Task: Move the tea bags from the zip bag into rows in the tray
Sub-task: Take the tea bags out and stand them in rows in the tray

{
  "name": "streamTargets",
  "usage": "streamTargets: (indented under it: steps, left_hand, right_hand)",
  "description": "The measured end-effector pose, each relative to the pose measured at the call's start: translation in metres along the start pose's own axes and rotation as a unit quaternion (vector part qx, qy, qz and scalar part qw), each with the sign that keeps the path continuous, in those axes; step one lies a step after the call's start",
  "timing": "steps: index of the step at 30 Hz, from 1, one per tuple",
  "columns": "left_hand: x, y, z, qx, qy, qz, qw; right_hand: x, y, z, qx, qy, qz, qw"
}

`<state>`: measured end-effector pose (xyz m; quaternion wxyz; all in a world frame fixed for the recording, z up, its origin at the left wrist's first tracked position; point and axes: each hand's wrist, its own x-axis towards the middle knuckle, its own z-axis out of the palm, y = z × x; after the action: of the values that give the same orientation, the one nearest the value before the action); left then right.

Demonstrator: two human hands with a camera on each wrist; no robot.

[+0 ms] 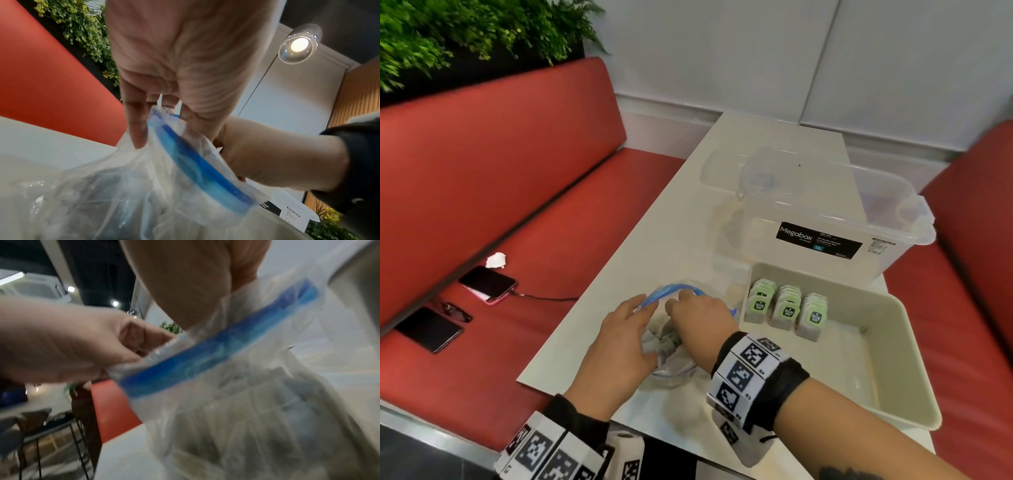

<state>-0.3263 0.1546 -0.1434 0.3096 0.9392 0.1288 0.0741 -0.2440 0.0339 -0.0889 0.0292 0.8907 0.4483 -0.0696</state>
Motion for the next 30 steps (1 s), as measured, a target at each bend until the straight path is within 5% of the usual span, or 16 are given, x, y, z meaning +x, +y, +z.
streamTargets:
  steps: [6, 10, 13, 18, 22, 26, 30]
  left_hand:
    - [0.005, 0.009, -0.009, -0.059, 0.004, -0.018, 0.998]
    - [0.005, 0.023, -0.018, -0.122, 0.063, 0.041, 0.99]
    - [0.004, 0.034, -0.023, -0.215, 0.038, 0.044, 0.975]
    - [0.005, 0.047, -0.021, -0.396, -0.01, -0.014, 0.918]
    - [0.009, 0.051, -0.017, -0.493, -0.008, -0.052, 0.868]
    - [0.013, 0.055, -0.01, -0.569, -0.009, -0.067, 0.82]
    - [0.012, 0.067, -0.006, -0.591, -0.036, -0.053, 0.804]
  right_hand:
    - [-0.006, 0.013, -0.015, 0.16, 0.106, 0.066, 0.979]
    - [-0.007, 0.023, -0.026, 0.28, 0.099, 0.088, 0.951]
    - [-0.011, 0.031, -0.034, 0.357, 0.091, 0.082, 0.926]
    - [-0.022, 0.035, -0.037, 0.383, 0.133, 0.085, 0.91]
    - [-0.043, 0.03, -0.035, 0.303, 0.253, 0.058, 0.917]
    - [-0.057, 0.025, -0.028, 0.32, 0.207, 0.112, 0.918]
    - [-0.056, 0.031, -0.02, 0.422, 0.195, 0.143, 0.874]
